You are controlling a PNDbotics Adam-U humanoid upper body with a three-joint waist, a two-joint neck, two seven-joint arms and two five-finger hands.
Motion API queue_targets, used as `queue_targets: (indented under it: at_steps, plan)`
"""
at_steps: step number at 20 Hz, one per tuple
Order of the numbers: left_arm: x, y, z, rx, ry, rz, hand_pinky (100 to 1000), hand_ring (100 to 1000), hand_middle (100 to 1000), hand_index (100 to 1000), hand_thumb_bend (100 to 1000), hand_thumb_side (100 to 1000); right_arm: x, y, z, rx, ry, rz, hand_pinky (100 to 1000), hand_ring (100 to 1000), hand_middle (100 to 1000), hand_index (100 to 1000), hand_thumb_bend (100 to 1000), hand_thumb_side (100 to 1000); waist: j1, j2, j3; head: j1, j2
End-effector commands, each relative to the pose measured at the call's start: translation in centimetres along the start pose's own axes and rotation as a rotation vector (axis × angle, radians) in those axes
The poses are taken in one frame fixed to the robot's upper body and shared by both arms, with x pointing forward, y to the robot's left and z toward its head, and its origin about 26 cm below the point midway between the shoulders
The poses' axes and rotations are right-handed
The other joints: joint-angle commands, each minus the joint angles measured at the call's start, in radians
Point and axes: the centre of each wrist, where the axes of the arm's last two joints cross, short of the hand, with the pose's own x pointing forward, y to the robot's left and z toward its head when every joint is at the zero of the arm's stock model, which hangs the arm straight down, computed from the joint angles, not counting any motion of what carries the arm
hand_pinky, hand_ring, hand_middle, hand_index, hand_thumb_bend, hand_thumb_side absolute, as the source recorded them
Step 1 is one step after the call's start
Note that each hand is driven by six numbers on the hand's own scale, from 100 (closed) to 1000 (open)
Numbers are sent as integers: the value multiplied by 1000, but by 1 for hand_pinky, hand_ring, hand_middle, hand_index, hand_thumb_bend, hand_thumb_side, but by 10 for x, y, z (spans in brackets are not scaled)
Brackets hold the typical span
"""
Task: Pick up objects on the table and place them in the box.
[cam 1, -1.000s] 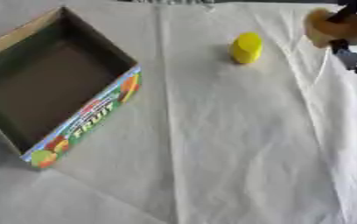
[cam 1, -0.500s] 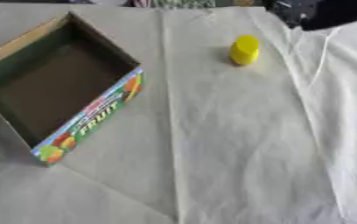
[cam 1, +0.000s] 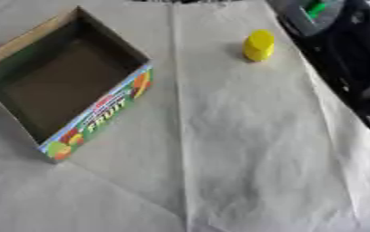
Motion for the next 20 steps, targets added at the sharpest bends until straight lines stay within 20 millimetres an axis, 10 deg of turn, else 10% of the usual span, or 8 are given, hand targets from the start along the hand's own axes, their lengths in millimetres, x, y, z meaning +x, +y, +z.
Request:
queue_targets:
  at_steps: [1, 15, 20]
  plan:
    - [4, -1, -11, -22, -45, 25, 804, 805, 776, 876, 258, 119, -12, 17, -15, 31, 8, 27, 753, 785, 293, 456, 100, 100, 0, -21, 11, -17, 2]
    - [5, -12, -15, -36, -39, 98, 802, 805, 774, 873, 205, 155, -45, 89, -20, 202, 62, 153, 776, 856, 447, 586, 100, 124, -26, 14, 67, -55, -23]
    - [5, -11, -11, -43, -22, 98, 801, 804, 774, 872, 185, 165, -44, 90, -18, 291, 30, 213, 897, 1000, 817, 897, 100, 100, -24, 11, 65, -50, -18]
